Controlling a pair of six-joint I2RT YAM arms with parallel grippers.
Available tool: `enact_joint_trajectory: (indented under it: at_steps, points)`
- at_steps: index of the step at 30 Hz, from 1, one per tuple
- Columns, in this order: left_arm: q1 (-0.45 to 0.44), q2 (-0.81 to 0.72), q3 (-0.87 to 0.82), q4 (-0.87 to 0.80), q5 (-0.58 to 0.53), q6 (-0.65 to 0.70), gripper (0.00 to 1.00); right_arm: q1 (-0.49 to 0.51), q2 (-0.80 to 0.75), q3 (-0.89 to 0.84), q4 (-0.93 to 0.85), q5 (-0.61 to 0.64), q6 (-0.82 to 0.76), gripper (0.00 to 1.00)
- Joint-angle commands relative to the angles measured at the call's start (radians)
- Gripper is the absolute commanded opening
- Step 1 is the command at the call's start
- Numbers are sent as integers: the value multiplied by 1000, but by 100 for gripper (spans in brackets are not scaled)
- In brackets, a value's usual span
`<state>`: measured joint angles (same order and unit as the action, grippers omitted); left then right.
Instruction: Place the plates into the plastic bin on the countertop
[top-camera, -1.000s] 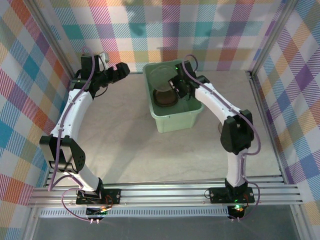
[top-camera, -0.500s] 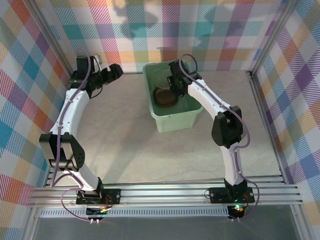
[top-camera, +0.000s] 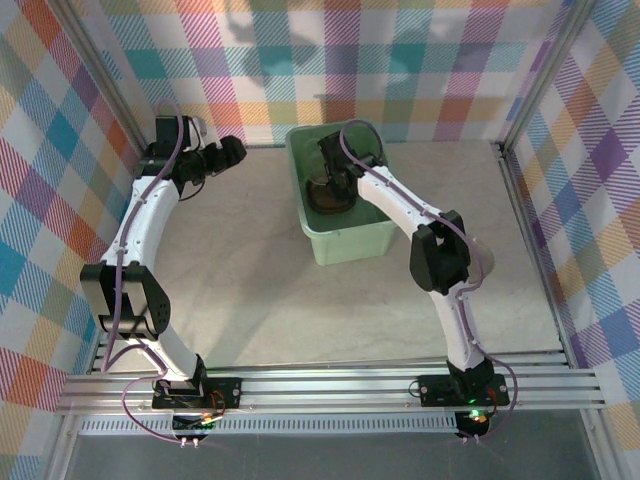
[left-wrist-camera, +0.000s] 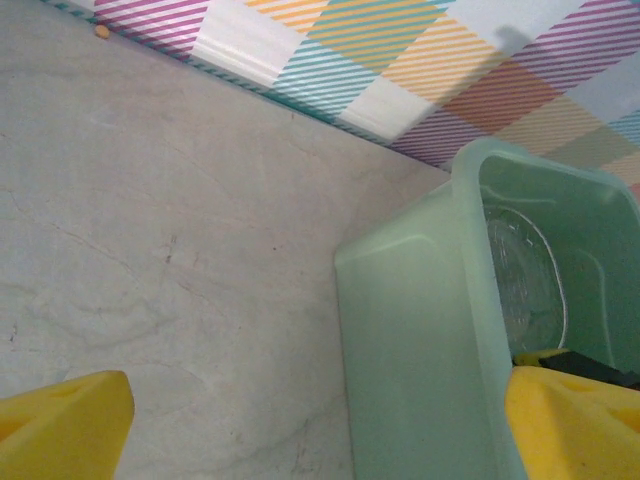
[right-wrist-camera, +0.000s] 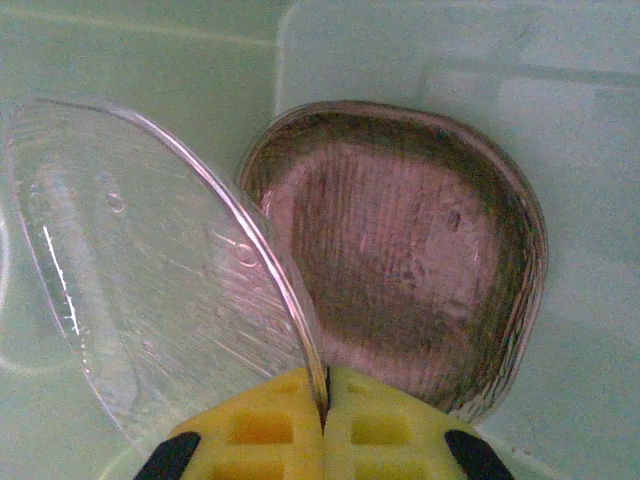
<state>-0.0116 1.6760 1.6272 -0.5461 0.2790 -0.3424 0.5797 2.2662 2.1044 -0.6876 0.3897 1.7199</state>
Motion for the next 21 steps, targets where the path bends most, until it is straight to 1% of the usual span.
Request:
enact_joint_trajectory:
  at_steps: [1, 6, 17, 21]
  points:
    - [22, -13, 16, -39, 14, 32, 95, 9, 23, 33, -34, 47, 50, 0]
    - [24, -10, 29, -65, 5, 40, 95, 17, 40, -10, 23, 48, 83, 0]
    - [24, -10, 45, -106, 2, 41, 94, 23, 77, -10, 2, 19, 106, 0]
    - [24, -13, 41, -106, 6, 34, 94, 25, 65, -49, 9, 9, 112, 0]
